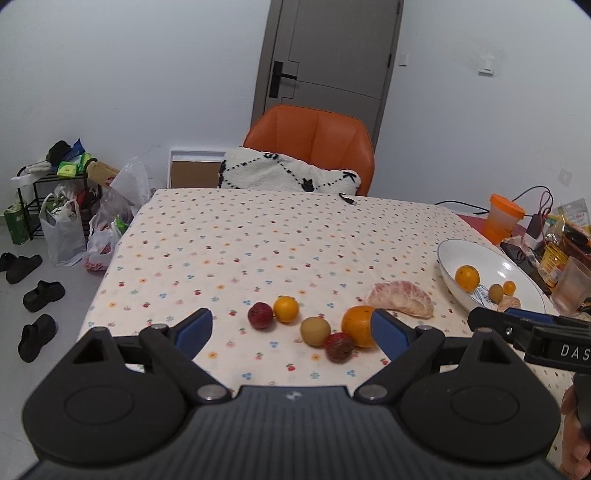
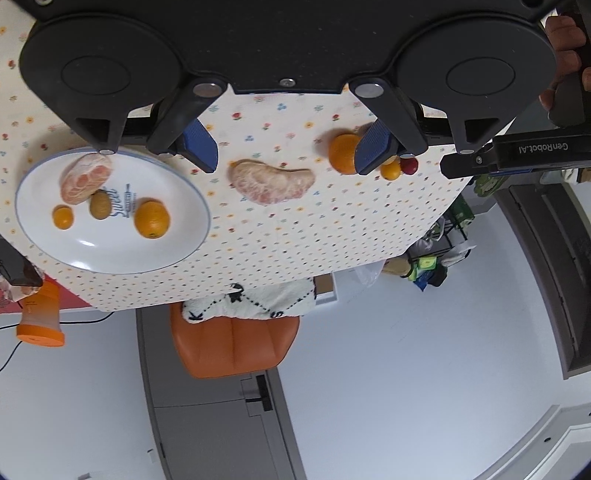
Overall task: Organize fruits
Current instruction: 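Move both tools back toward the remaining fruits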
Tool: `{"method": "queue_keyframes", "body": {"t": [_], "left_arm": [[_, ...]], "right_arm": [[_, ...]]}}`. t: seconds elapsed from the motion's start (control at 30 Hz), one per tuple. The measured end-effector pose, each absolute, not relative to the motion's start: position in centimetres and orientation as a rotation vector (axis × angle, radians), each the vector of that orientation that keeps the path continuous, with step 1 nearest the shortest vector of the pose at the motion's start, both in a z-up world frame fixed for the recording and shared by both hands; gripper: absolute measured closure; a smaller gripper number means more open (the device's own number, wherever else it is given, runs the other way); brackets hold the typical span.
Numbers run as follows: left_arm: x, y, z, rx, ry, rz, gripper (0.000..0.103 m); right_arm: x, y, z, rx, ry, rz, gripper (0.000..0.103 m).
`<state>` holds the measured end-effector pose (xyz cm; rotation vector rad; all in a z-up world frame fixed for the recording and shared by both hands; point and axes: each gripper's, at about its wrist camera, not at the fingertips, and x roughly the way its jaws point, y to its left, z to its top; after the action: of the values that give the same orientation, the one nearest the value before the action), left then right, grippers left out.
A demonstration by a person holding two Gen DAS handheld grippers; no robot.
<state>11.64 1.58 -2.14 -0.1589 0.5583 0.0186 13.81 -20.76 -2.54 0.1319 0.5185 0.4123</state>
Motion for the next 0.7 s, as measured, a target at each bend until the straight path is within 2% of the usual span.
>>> {"method": "queue_keyframes", "body": {"t": [0.1, 0.27, 0.43, 0.7], "left_arm": [[11.6, 2.2, -2.3, -0.169, 0.551, 0.025, 0.014], [11.8, 3.1, -2.8, -0.195, 0.555, 0.023, 0.028], [12.2, 3.4, -3.5, -0.212, 0.569, 0.01, 0.038], [13.6, 4.4, -4.7, -0.242, 0.585, 0.02, 0.047]], "right_arm": [[13.9, -20.1, -2.7, 0.122, 0.523, 0.422, 0.022], [14.2, -19.1, -2.8, 0.107, 0.531, 0.445, 0.023], [14.7, -18.1, -3.2, 0.098, 0.552, 0.466, 0.031], [15.6, -16.4, -3.9, 0.08, 0.582, 0.484, 0.033]]}}
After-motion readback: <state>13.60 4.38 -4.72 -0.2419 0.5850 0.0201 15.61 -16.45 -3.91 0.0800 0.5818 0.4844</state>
